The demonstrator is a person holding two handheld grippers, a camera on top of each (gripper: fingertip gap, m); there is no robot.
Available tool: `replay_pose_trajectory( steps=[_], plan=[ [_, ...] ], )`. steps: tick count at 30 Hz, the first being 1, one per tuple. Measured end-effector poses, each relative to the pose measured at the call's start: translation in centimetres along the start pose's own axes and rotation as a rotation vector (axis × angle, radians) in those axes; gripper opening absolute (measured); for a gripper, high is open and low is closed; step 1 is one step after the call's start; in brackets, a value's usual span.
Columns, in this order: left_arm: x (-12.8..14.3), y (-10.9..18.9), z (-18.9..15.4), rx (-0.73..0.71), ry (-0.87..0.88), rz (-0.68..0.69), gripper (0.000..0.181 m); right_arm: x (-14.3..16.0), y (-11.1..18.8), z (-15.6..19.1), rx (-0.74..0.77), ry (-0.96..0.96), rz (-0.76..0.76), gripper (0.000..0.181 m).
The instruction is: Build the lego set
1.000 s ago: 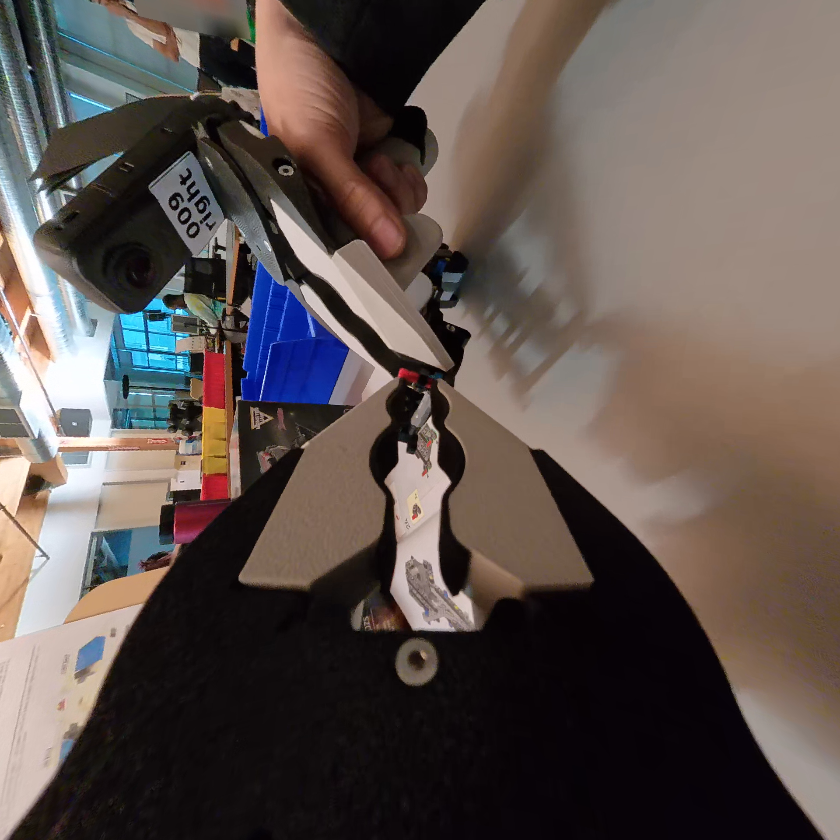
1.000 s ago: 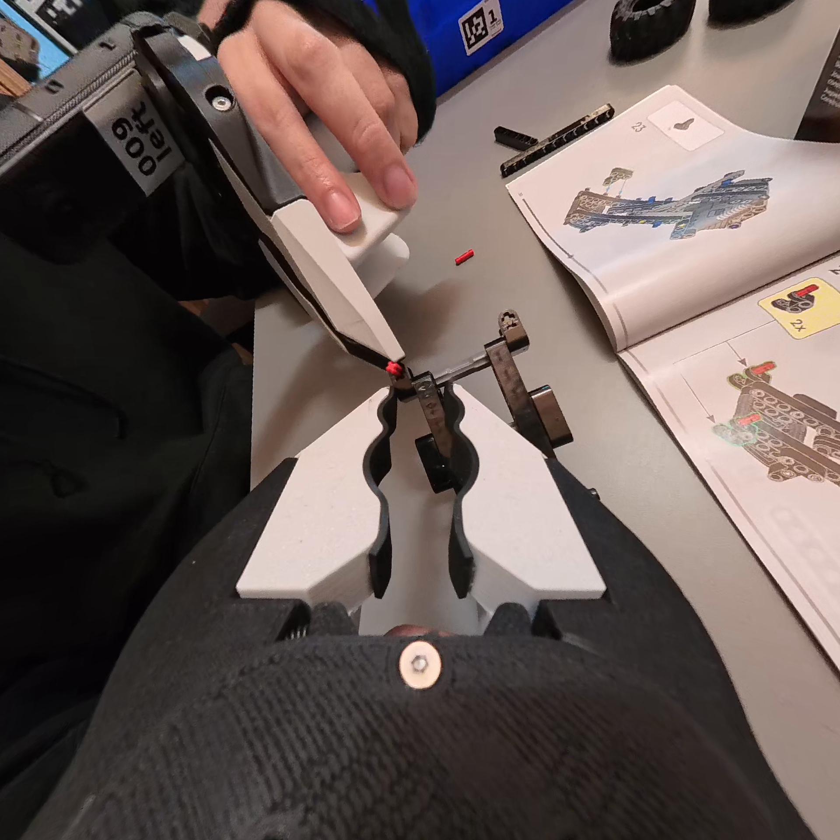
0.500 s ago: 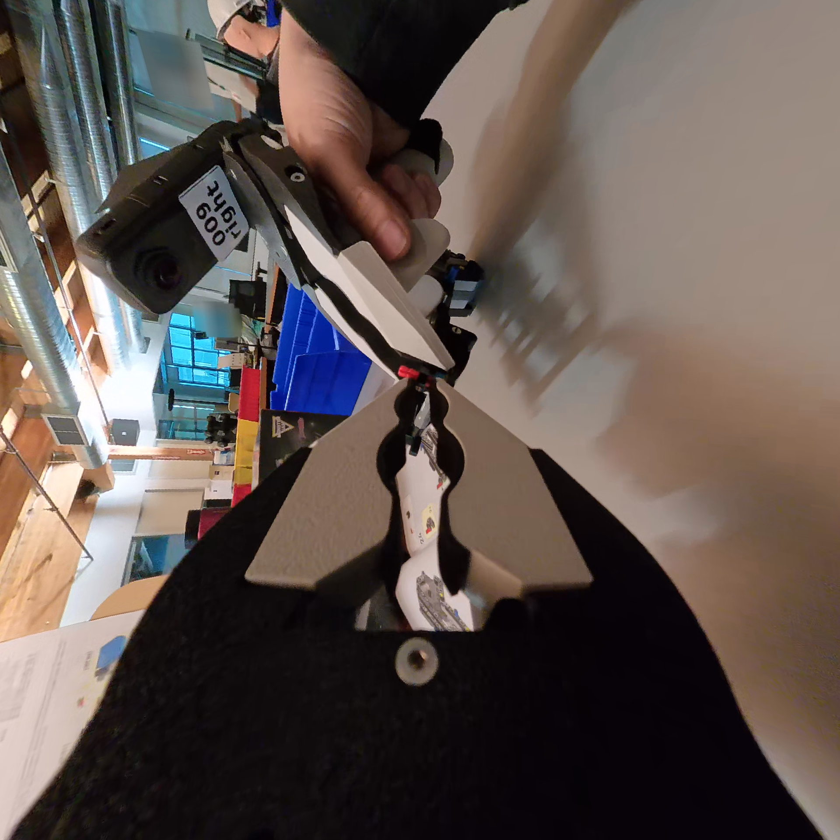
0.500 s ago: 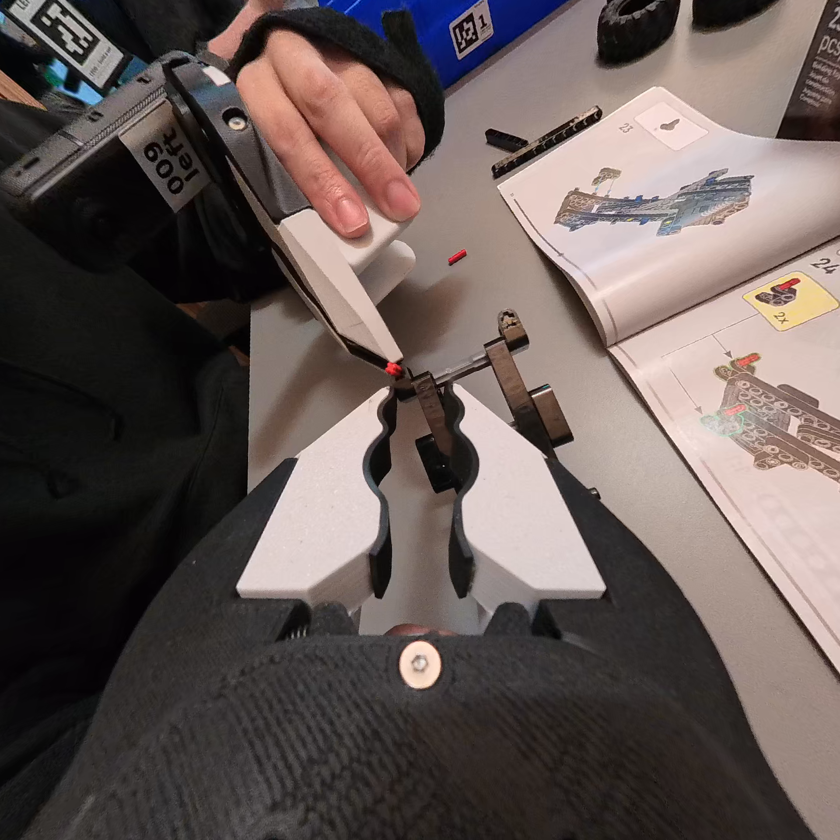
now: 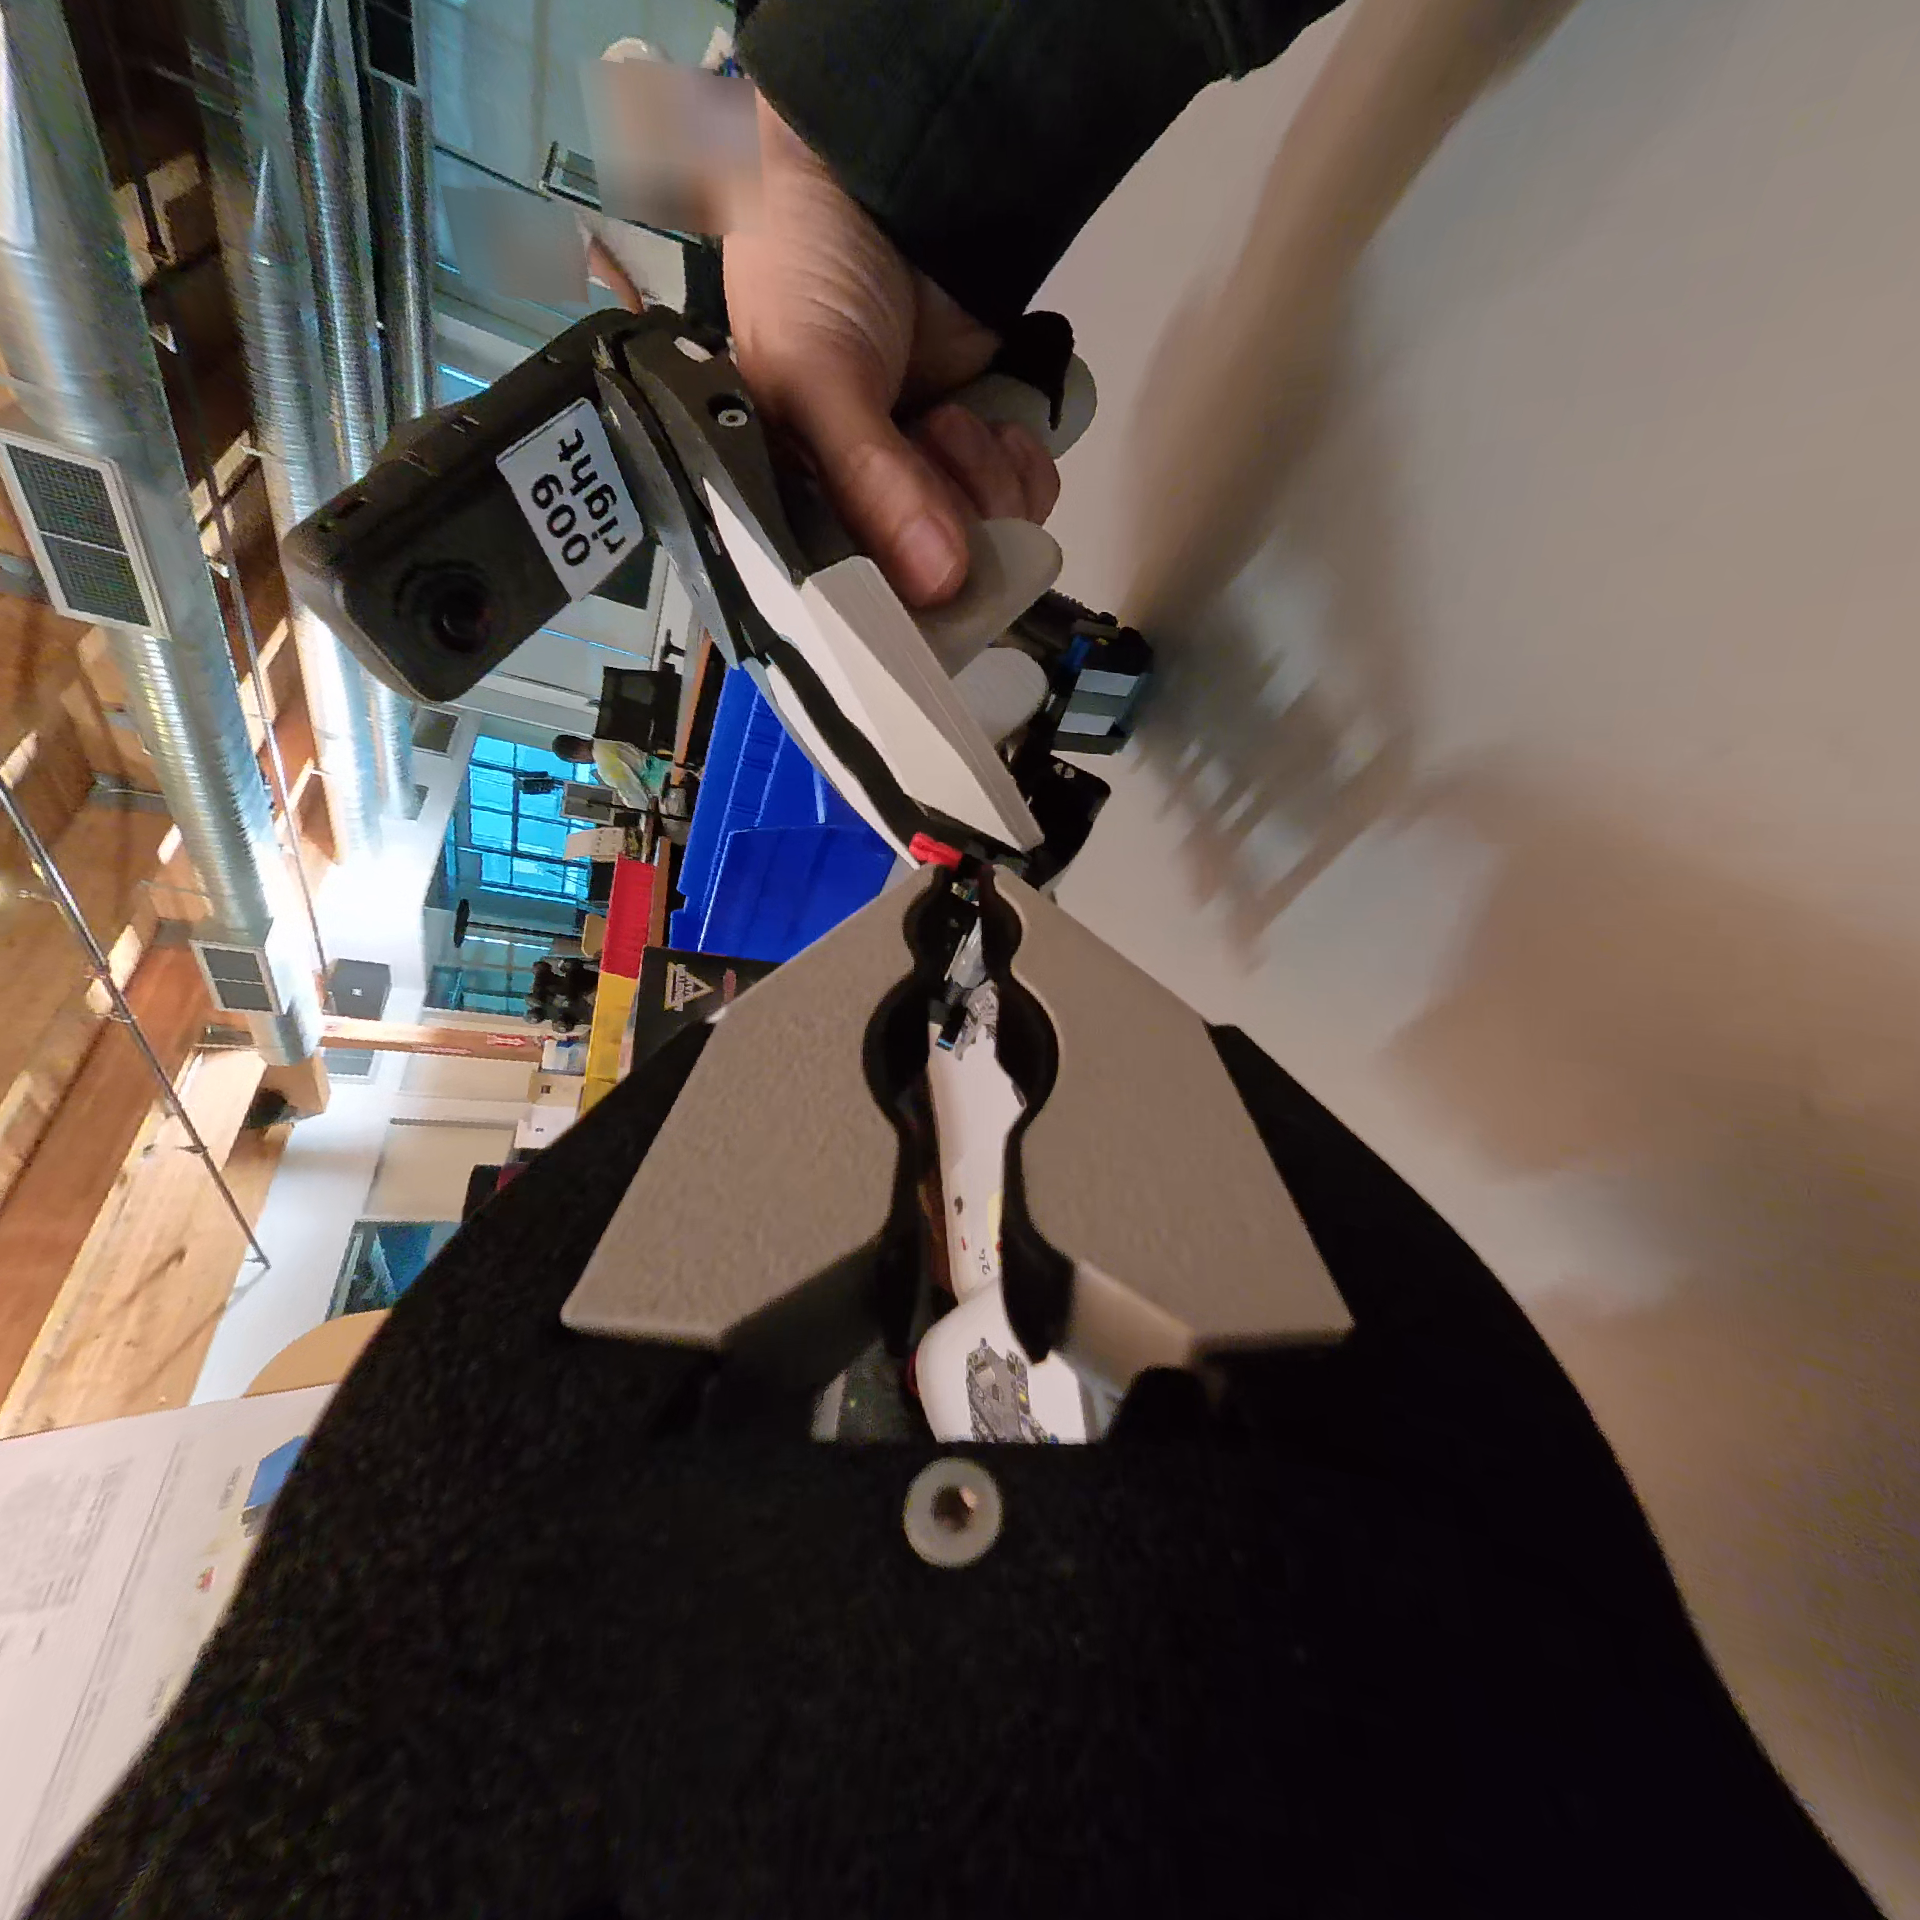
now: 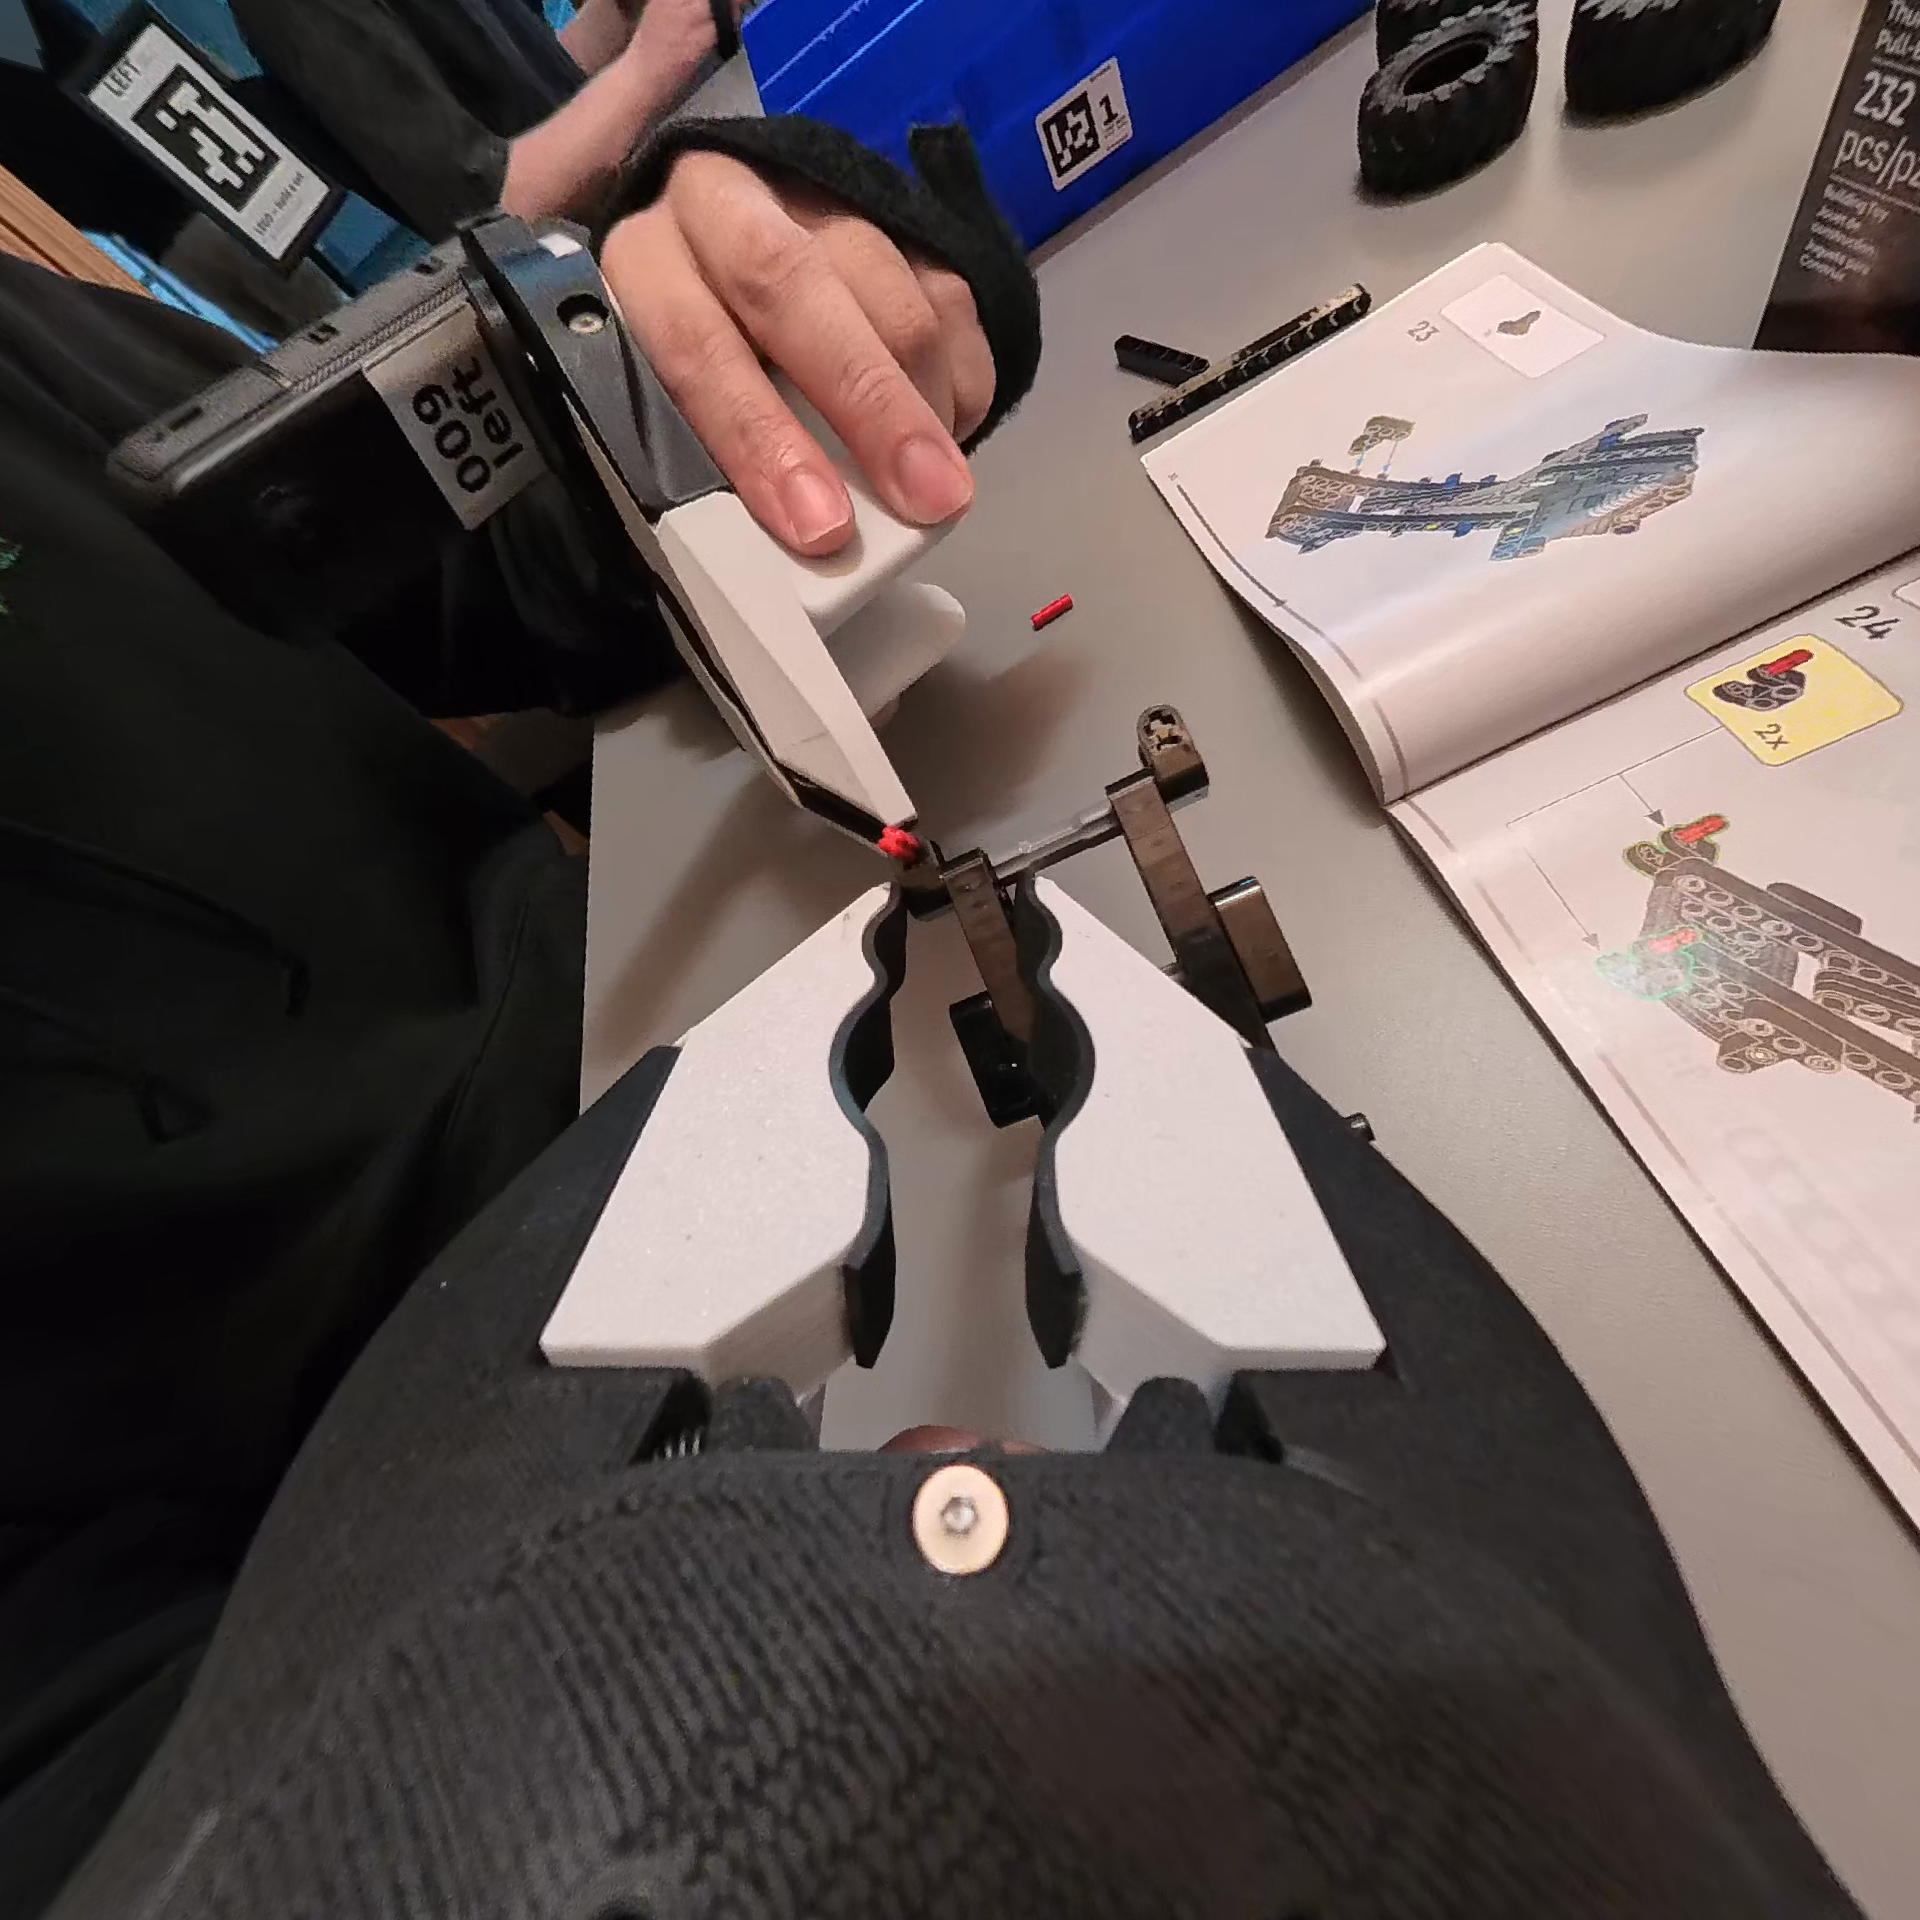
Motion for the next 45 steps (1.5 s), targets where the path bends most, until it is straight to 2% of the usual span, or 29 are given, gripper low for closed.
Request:
replay_pose_trajectory(
  steps=[16,19,24,31,43,45],
  plan=[
    [0.1,-0.1,0.4,-0.034,0.046,-0.014,0.000,-0.3,0.4,-0.1,-0.005,-0.012,-0.041,0.019],
    [0.8,-0.3,-0.1,0.003,0.037,0.016,0.000,-0.2,0.5,0.1,-0.020,-0.009,-0.037,0.019],
    [0.6,-0.1,-0.1,0.032,0.042,0.009,0.018,-0.4,0.7,0.0,-0.025,-0.014,-0.053,0.019],
    [0.3,0.8,1.5,0.004,0.135,-0.054,0.018,-0.1,0.3,0.2,-0.029,-0.001,-0.010,0.019],
    [-0.6,-0.2,0.6,0.117,0.073,-0.064,0.022,0.2,0.0,0.3,-0.033,0.002,0.026,0.019],
    [-0.7,-0.4,0.5,0.116,0.053,-0.059,0.018,0.2,-0.1,0.3,-0.033,0.004,0.031,0.019]
  ],
)
Point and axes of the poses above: each gripper's, where its closed fingertips meet, y back along the fingers, x out of its underside, z = x × y across the jaws, the point moved 4 cm from there along y, back along the fingers, and after that the axes turned 2 degrees about -y, right-handed, at the moved point
